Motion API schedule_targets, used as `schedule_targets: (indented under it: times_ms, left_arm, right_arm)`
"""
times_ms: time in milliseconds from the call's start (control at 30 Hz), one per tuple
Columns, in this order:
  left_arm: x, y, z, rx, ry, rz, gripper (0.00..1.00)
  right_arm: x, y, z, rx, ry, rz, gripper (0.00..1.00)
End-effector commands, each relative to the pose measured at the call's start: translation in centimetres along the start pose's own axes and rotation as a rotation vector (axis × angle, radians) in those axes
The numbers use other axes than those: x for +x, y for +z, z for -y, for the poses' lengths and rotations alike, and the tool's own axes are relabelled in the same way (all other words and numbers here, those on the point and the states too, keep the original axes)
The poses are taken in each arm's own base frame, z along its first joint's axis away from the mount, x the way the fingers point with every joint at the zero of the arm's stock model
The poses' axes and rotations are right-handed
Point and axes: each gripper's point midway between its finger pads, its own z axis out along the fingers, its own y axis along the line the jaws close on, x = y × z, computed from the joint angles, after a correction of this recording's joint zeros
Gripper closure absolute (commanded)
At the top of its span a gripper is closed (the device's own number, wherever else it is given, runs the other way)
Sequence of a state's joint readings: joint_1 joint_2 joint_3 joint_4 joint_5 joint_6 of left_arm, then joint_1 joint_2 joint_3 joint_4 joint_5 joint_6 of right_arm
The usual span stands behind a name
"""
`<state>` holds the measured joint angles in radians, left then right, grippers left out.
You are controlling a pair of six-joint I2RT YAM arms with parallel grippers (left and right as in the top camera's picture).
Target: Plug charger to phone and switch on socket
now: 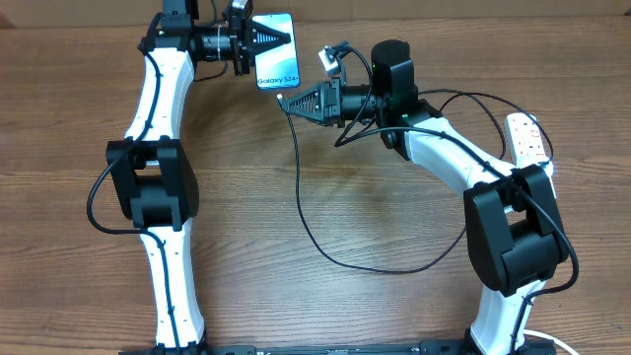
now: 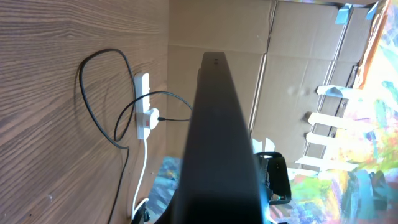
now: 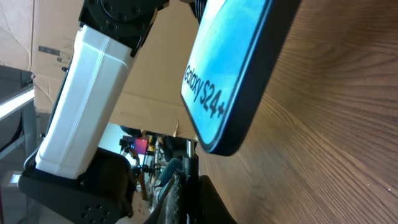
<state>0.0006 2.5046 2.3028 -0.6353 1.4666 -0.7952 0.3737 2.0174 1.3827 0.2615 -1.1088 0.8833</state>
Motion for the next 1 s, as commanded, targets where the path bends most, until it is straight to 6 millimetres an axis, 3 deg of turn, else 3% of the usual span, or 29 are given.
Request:
schedule_targets:
  times_ms: [0, 567, 967]
  left_arm:
    - [1.0, 0.0, 2.4, 0.039, 0.029, -0.038, 0.96]
    - [1.4, 0.9, 2.5, 0.038, 0.034, -0.056, 0.96]
    - [0.8, -0.1, 2.4, 0.034, 0.043, -0.030, 0.96]
  right_arm:
    - [-0.9, -0.5, -1.0, 0.009, -0.019, 0.043, 0.96]
    - [-1.6, -0.6, -0.9, 0.025, -0.016, 0.082, 0.96]
    - [-0.3, -0.5, -1.7, -0.023, -0.018, 0.008, 0.96]
